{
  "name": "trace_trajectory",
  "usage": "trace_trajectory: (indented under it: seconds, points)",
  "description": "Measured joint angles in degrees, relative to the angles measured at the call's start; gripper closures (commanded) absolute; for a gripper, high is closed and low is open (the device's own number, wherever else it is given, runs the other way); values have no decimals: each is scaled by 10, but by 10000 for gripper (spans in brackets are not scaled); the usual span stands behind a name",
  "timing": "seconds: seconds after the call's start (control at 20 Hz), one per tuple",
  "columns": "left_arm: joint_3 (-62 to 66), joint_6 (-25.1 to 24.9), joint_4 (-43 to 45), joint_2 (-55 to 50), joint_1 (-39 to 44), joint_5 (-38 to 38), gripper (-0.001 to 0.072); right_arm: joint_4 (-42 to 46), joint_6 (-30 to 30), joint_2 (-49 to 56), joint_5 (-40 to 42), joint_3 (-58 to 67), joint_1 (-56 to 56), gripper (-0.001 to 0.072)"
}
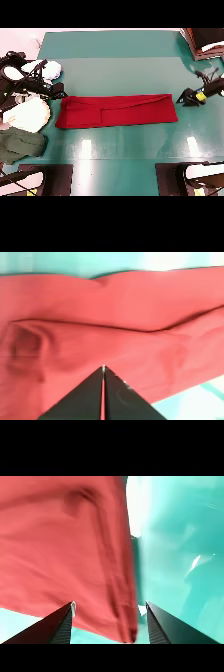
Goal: Fold the shirts.
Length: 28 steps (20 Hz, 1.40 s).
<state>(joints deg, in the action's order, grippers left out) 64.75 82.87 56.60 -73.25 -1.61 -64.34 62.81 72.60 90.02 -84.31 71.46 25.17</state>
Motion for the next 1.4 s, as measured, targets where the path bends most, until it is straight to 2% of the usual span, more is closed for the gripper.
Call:
trace_trajectory:
  seconds: [0.2,0.25,0.3,0.35,0.4,0.7,1.05,1.4]
  points:
    - [2,13,-22,-10,75,48,686,-86,-43,21,25,-77,32,216]
    - [2,19,-25,-16,98,63,686,-111,-52,28,27,-87,30,309]
    - [2,24,-26,-24,122,80,685,-127,-60,34,37,-96,22,452]
    - [3,28,-27,-32,144,97,686,-140,-68,39,49,-101,10,662]
    - [4,33,-28,-43,167,113,685,-144,-73,43,59,-102,-2,699]
    - [61,52,-32,-136,263,163,686,-173,-81,-13,31,-25,-72,700]
    - [128,71,-52,-242,314,183,685,-181,1,-137,8,120,-190,699]
    - [141,76,-70,-269,320,201,685,-183,69,-140,16,233,-327,699]
